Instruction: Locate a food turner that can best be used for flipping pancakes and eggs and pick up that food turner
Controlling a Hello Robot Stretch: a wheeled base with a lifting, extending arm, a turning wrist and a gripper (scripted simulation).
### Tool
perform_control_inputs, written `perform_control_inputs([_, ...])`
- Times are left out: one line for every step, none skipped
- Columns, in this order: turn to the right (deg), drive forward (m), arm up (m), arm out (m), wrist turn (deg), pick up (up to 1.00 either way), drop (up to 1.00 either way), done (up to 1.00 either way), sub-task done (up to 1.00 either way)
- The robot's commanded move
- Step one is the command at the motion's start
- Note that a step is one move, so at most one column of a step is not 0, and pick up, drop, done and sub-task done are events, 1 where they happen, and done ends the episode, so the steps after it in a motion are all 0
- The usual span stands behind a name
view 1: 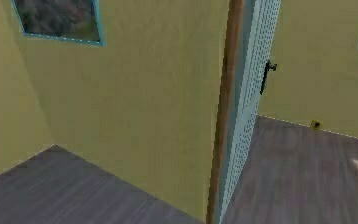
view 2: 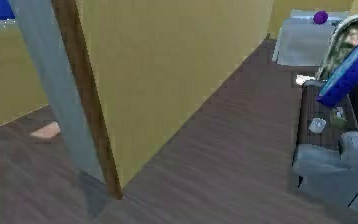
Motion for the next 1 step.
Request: perform_control_inputs([39.0,0.00,0.00,0.00,0.0,0.00,0.00,0.00,0.00])
